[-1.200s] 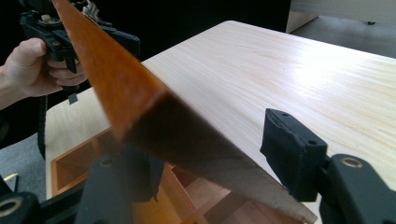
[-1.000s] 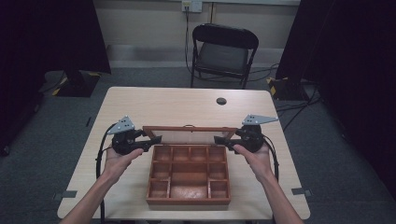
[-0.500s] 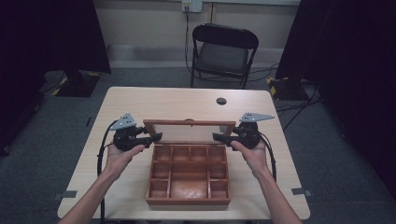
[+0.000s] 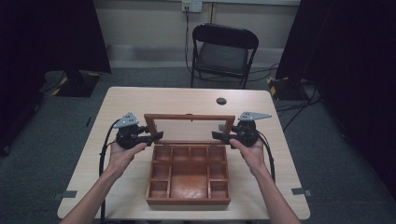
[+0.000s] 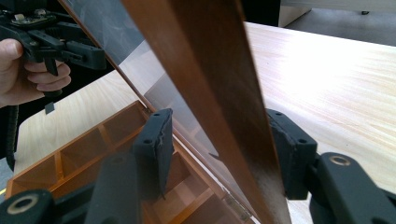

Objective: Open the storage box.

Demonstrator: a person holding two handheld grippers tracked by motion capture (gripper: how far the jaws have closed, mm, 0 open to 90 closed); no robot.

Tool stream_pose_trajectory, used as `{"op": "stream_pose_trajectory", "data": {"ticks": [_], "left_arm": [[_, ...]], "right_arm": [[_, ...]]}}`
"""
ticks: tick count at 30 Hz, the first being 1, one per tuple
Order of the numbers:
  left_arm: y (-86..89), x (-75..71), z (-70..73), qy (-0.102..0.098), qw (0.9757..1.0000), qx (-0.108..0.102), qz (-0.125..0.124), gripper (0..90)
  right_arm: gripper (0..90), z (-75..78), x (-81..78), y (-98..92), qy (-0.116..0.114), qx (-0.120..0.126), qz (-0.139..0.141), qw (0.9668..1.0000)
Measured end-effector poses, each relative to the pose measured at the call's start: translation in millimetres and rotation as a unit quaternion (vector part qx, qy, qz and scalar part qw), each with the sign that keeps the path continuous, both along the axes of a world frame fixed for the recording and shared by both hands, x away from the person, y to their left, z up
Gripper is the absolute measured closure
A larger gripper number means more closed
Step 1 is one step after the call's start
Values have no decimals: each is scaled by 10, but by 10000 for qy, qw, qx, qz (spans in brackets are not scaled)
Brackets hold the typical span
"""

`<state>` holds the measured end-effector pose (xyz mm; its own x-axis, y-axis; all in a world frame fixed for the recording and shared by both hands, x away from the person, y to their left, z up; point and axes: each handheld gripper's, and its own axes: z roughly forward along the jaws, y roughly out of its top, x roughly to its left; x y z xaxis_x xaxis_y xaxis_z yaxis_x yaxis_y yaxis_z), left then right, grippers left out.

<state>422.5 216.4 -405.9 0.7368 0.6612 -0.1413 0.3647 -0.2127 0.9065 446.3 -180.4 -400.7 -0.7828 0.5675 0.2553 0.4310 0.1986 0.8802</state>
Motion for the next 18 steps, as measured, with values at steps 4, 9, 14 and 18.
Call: {"op": "stream_pose_trajectory", "data": {"ticks": [4,9,14,18], "left_arm": [[-4,17,-48,99,9999,-25,44,514],[-14,32,-67,83,9999,44,36,516],[-8,45,-80,92,9999,57,39,522],[-14,61,-100,112,9999,30,38,524]], "right_arm": [[462,-17,16,-3,0,-24,-15,10000],[429,-54,49,-18,29,96,55,9999],[429,-96,73,3,59,-21,74,10000],[439,-136,83,36,96,-91,23,9999]]}}
